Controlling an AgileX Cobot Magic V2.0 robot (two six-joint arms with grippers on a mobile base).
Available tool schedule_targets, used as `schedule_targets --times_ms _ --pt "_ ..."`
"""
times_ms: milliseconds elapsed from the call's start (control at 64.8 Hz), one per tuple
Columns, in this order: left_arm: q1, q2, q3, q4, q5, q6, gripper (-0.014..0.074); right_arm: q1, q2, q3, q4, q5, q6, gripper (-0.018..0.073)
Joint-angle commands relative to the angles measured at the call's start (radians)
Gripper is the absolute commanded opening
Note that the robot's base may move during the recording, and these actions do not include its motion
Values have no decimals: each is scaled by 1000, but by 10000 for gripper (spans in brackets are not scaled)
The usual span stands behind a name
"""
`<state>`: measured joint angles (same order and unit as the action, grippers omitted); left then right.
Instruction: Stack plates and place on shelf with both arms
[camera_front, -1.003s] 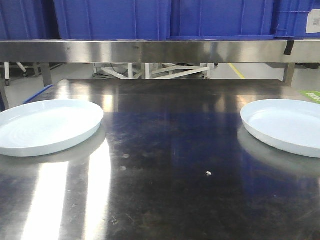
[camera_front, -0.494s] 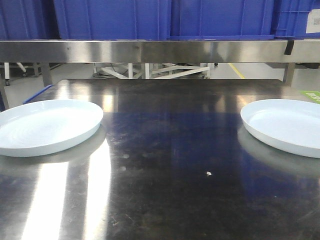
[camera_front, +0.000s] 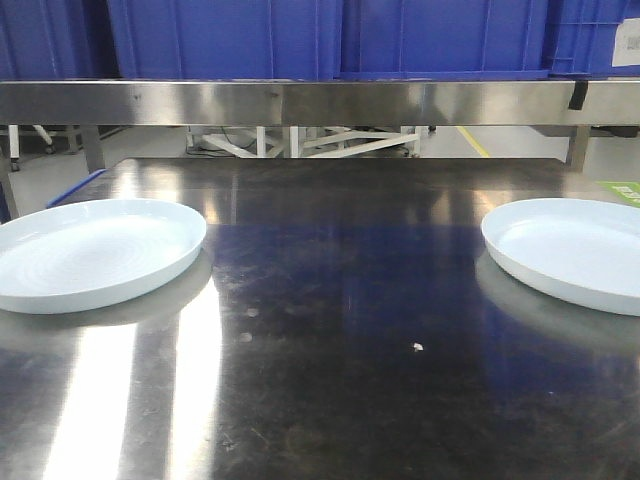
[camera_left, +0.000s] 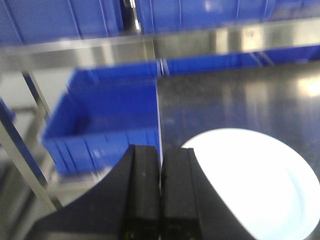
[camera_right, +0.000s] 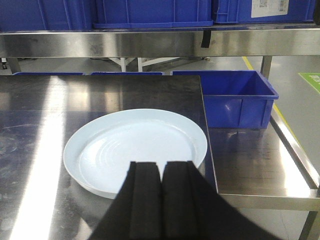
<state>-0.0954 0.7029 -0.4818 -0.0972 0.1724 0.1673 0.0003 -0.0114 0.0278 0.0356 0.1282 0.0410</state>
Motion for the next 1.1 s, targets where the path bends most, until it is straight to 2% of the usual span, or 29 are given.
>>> schedule_targets --times_ms 0,170,293,386,525,617,787,880,1080 --pt "0 121 -100 -65 -38 -7 82 -5 -18 2 0 -88 -6 55" --pt "0 363 -247 -98 59 -7 82 -5 -18 2 0 -88 -6 55" --pt "30 536 -355 -116 116 -7 82 -5 -18 2 0 -88 -6 55" --pt "68 647 -448 -119 252 -7 82 -5 -18 2 0 -88 -6 55" --pt "118 784 -587 -174 487 -7 82 -5 -18 2 0 -88 -6 55" --pt "121 864 -669 -191 602 -7 82 -5 -18 2 0 -88 -6 55" --pt "121 958 -748 -262 711 -10 85 -5 -18 2 0 -88 -6 55" --pt "119 982 -759 -262 716 -10 136 -5 -18 2 0 -88 -6 55" --pt "119 995 -759 -240 714 -10 347 -5 -18 2 0 -88 -6 55"
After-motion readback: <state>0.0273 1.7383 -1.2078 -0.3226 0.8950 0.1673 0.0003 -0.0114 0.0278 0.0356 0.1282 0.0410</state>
